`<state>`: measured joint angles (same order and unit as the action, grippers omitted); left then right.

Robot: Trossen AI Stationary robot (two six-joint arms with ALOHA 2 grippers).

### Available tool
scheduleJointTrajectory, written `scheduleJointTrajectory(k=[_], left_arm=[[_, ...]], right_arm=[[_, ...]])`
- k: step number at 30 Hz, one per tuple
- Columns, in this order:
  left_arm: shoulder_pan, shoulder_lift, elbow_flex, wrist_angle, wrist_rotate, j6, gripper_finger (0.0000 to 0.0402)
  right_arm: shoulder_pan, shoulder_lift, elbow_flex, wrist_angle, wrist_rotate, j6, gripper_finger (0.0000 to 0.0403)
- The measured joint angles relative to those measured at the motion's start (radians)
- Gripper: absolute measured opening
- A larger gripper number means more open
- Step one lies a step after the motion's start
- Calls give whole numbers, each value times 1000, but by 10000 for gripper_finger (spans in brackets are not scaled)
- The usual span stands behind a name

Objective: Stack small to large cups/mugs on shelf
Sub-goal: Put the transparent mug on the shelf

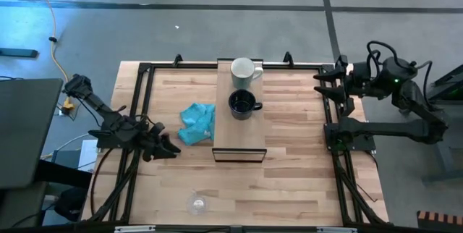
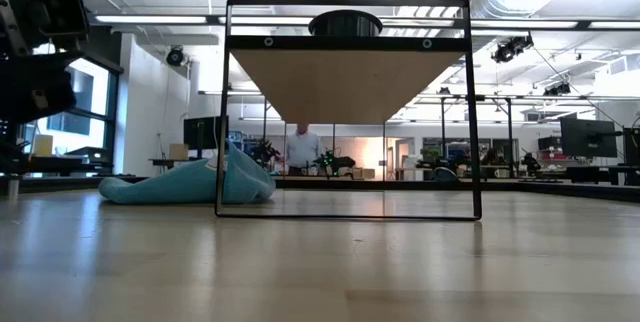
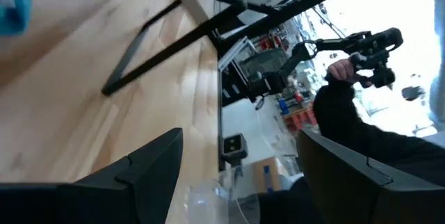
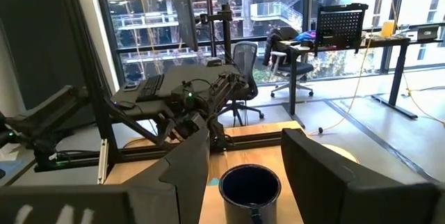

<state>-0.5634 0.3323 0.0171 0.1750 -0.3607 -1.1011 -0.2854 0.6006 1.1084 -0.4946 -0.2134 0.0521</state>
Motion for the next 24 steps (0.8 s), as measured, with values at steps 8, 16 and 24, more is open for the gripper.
scheduleJointTrajectory(k=[8,16,24], left_arm=[[-6,82,146,-59,-47,186,271],[-7,247,323,-171,-2,264,271],[-7,455,490,-293,126,259,271]], right_arm=[[0,0,0,-18,4,0,171],[0,0,0,-60,37,0,171],[0,0,0,-90,37,28,171]])
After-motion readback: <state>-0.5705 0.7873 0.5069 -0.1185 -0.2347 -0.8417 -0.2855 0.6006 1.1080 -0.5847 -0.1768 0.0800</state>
